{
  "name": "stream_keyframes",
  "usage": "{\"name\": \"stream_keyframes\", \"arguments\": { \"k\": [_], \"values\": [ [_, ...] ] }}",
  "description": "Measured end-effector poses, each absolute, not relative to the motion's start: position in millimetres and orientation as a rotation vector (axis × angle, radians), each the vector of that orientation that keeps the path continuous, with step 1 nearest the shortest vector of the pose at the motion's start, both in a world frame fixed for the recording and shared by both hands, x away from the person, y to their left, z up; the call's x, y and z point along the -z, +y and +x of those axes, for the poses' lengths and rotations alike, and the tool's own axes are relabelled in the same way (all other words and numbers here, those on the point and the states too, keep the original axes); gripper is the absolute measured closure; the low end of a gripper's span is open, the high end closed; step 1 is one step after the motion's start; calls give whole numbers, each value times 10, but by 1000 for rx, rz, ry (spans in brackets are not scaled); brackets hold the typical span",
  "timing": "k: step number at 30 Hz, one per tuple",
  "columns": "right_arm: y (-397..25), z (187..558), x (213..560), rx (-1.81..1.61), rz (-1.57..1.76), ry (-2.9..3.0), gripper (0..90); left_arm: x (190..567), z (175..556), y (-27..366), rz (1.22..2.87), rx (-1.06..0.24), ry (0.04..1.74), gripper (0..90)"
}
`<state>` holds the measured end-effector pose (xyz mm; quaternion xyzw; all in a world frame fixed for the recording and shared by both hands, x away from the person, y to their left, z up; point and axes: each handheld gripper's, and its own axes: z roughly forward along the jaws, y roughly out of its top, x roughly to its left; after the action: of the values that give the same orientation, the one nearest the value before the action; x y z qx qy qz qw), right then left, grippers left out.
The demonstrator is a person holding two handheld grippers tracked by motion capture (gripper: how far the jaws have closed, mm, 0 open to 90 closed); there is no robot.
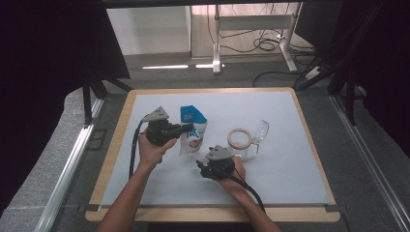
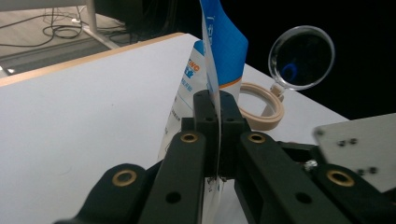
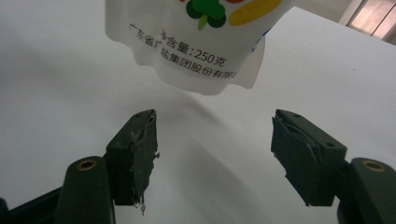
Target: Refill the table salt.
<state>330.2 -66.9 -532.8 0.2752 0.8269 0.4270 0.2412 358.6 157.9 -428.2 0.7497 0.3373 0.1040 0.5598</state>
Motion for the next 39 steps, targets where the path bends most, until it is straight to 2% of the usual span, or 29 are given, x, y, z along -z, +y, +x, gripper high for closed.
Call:
{"name": "stream_keyframes", "arguments": {
  "k": [17,26,39],
  "values": [
    [-495,3414,5321,-1125,737,2197,319,4128,3467,1421,1773,-219,740,900],
    [-517,3368,5306,-1163,696,2194,401,4141,3532,1359,1777,-202,752,900],
    [-593,3310,5327,-1240,733,2270,422,4169,3601,1319,1793,-179,762,900]
  ]
}}
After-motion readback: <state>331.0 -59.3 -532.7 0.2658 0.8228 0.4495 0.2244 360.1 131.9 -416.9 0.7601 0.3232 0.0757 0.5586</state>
